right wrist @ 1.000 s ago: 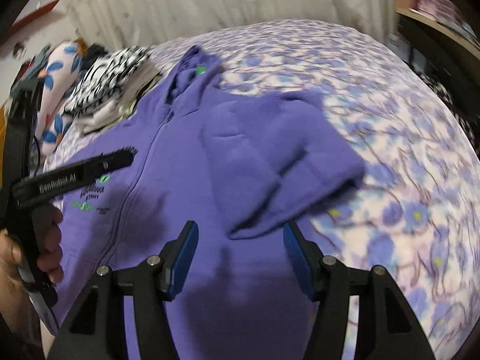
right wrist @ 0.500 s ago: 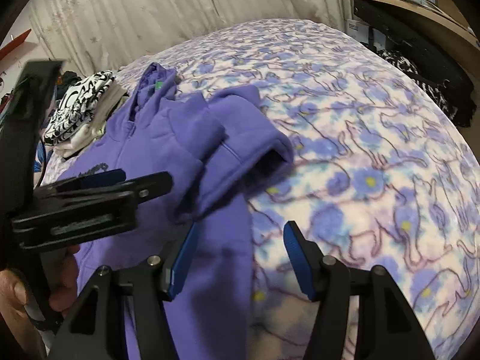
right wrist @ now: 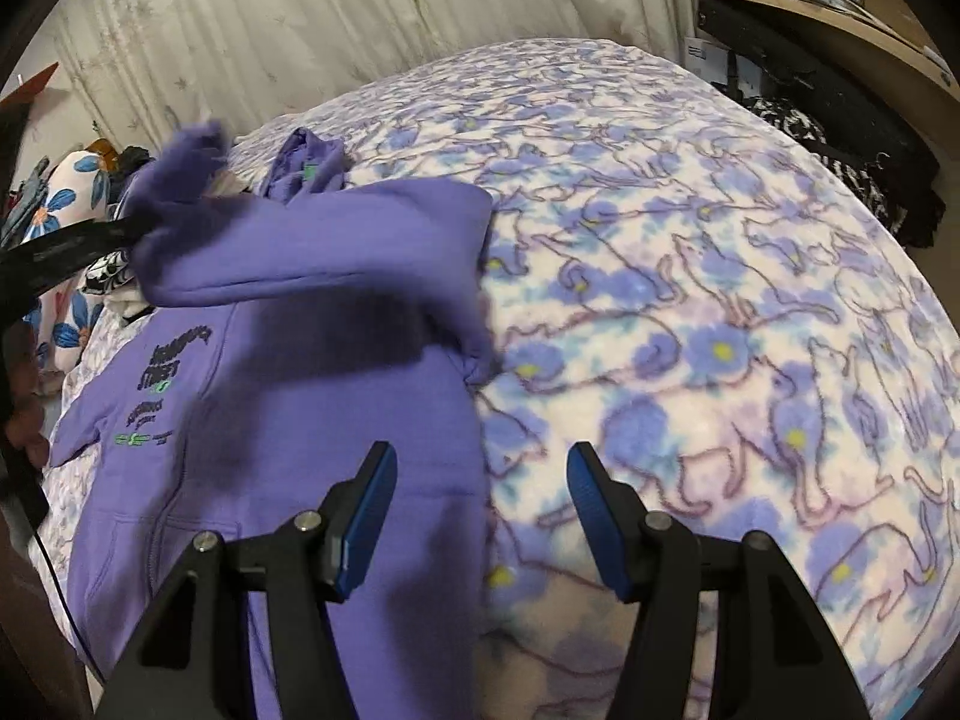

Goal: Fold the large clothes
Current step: 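Grasp the folded sleeve cuff with the left tool and straighten it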

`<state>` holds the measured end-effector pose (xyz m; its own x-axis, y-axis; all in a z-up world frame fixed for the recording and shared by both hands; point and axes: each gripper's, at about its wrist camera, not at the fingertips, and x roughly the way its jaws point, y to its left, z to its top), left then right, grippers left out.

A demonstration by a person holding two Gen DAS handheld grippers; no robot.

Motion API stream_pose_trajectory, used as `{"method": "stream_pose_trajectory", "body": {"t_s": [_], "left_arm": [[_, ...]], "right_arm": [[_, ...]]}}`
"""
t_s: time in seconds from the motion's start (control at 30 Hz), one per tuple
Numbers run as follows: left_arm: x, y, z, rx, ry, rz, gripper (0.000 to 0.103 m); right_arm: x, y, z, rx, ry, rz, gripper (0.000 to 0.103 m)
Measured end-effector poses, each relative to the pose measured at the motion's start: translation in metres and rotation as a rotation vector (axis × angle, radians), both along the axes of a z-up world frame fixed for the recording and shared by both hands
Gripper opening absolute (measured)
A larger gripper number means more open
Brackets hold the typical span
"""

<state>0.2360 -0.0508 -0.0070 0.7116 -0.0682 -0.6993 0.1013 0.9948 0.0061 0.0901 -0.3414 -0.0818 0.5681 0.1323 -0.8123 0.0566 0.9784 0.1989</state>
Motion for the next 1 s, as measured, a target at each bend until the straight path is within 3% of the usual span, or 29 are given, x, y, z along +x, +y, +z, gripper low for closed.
{"method": "stream_pose_trajectory", "body": {"t_s": [0.07, 0.1, 0.23, 0.5, 0.63, 0.7, 0.77, 0.87, 1.0], "left_arm": [[0.005, 0.039, -0.012, 0.011, 0.039, 0.063, 0.051], [0.006, 0.054, -0.020, 0.012, 0.059, 0.089, 0.056], [0.006, 0.105, -0.057, -0.074, 0.164, 0.085, 0.059], [0.034, 0.148, -0.101, -0.249, 0.278, 0.106, 0.064], [0.050, 0.156, -0.123, -0.296, 0.332, 0.091, 0.064], [0.057, 0.155, -0.132, -0.321, 0.359, 0.076, 0.060], [0.065, 0.150, -0.143, -0.306, 0.384, 0.077, 0.033], [0.071, 0.141, -0.145, -0.287, 0.361, 0.058, 0.012], [0.076, 0.129, -0.128, -0.266, 0.297, 0.023, 0.011]], "right_arm": [[0.004, 0.008, -0.003, 0.008, 0.014, 0.017, 0.059], [0.007, 0.012, -0.005, 0.012, 0.024, 0.025, 0.059], [0.019, 0.027, -0.010, 0.038, 0.058, 0.049, 0.059], [0.057, 0.052, -0.003, 0.039, 0.071, 0.083, 0.060], [0.093, 0.055, -0.002, 0.037, 0.058, 0.076, 0.071], [0.118, 0.055, -0.006, 0.030, 0.069, 0.064, 0.071], [0.142, 0.054, -0.012, 0.009, 0.081, 0.045, 0.071], [0.177, 0.049, -0.028, -0.034, 0.114, -0.006, 0.071], [0.210, 0.028, -0.052, 0.029, 0.148, -0.089, 0.071]]}}
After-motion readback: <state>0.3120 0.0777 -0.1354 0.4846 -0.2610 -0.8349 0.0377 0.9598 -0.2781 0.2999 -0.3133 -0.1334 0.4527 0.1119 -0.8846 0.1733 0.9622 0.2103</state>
